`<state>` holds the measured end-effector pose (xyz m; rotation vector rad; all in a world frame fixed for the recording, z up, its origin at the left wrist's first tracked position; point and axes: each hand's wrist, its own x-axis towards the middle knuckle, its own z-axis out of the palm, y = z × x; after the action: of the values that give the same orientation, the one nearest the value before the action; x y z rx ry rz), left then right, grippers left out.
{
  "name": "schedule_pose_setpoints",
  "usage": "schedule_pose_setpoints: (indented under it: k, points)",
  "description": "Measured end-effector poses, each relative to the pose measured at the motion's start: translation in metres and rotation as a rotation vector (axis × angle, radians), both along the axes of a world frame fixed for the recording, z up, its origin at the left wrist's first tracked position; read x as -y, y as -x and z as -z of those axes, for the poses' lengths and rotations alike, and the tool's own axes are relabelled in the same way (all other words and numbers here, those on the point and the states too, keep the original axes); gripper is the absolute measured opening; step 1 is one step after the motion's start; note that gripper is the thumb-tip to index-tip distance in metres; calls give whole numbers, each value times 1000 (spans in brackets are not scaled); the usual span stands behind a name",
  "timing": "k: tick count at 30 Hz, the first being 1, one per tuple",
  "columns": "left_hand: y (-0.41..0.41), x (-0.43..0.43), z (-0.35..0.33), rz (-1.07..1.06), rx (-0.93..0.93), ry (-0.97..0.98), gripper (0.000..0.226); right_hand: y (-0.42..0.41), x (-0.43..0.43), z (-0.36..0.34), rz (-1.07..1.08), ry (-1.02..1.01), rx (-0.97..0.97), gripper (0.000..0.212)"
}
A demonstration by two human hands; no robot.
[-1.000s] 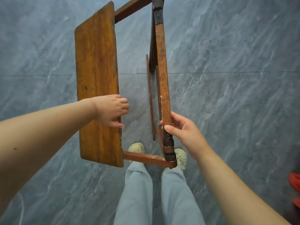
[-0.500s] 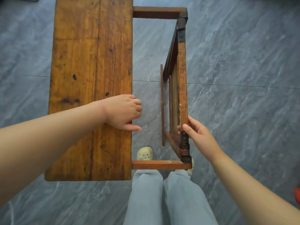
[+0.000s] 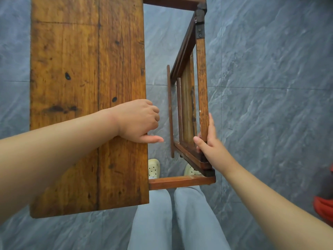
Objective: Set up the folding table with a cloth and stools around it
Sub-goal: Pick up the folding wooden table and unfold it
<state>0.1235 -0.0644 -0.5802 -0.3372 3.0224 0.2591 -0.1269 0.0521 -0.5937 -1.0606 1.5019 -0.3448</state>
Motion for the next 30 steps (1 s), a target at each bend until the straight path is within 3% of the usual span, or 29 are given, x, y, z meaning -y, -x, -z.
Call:
schedule_pose_setpoints:
  k: [5, 9, 14, 20, 26, 30]
  points:
    - [4, -2, 6, -28, -13, 8, 76, -5, 0, 1, 16, -3, 13, 70]
    - [-6, -3, 10, -70, -19, 3, 77, -16, 0, -2, 12, 11, 55, 79]
    - [12, -9, 9, -70, -65, -1, 68, -68, 5, 0, -290, -51, 14, 95]
    - [-9, -11, 9, -121, -15, 3, 66, -74, 1, 4, -202, -8, 40, 93]
    - [-26, -16, 13, -147, -13, 35, 62, -85, 4, 7, -284, -37, 12, 98]
    - [-36, -18, 18, -136, 12, 13, 62, -84, 5, 8, -300, -64, 128, 98]
